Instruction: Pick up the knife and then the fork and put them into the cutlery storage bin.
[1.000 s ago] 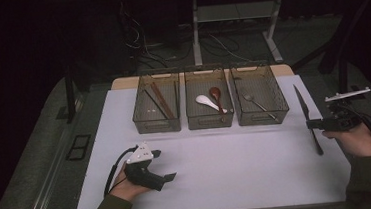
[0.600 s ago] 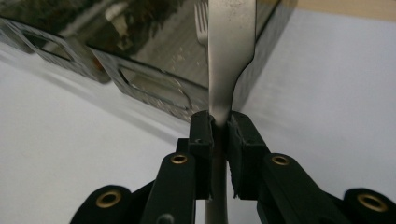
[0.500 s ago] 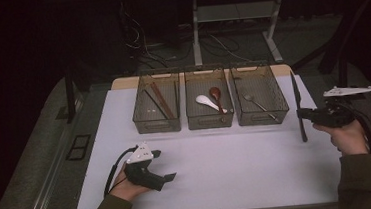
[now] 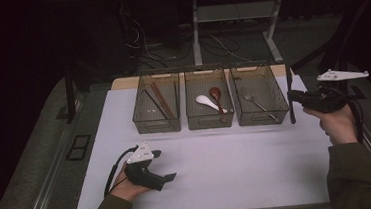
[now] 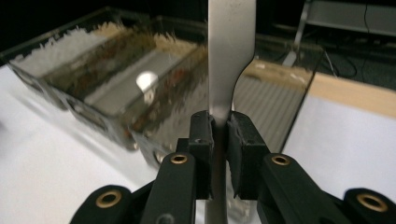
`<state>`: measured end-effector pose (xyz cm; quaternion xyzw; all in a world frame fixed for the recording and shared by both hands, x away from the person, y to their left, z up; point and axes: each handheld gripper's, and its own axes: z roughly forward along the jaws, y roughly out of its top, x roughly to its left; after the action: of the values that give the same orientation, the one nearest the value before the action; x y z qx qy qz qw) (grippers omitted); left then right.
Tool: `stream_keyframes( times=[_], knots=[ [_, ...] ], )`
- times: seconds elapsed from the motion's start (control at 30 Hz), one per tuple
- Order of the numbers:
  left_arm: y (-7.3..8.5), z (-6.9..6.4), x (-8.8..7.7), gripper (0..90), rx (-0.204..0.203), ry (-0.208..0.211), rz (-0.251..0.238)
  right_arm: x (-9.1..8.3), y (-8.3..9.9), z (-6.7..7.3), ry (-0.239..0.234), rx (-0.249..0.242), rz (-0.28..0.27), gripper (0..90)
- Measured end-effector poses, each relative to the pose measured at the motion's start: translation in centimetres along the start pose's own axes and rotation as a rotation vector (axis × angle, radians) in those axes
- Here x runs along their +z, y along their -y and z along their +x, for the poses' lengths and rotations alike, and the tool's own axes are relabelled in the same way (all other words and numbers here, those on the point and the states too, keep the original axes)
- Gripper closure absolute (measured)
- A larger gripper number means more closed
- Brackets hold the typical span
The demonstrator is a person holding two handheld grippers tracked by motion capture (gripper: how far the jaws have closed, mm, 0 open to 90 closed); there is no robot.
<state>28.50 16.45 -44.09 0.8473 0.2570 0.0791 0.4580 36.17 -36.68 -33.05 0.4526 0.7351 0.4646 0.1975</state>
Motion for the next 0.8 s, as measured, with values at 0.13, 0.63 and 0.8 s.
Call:
stream_keyframes(
  times=[0.13,0.63,0.8],
  knots=[
    [0.0,0.0,0.0,3.4,-0.005,-0.003,-0.005,0.9,-1.9,0.4,0.020,-0.026,-0.021,80.0],
    [0.0,0.1,-0.1,3.4,-0.006,0.003,-0.007,10.0,-2.0,-3.0,0.084,0.052,0.263,79.9],
    [0.1,0.1,-0.1,3.4,-0.007,0.003,-0.006,11.4,-1.4,-3.2,0.072,0.064,0.344,79.7]
  ],
)
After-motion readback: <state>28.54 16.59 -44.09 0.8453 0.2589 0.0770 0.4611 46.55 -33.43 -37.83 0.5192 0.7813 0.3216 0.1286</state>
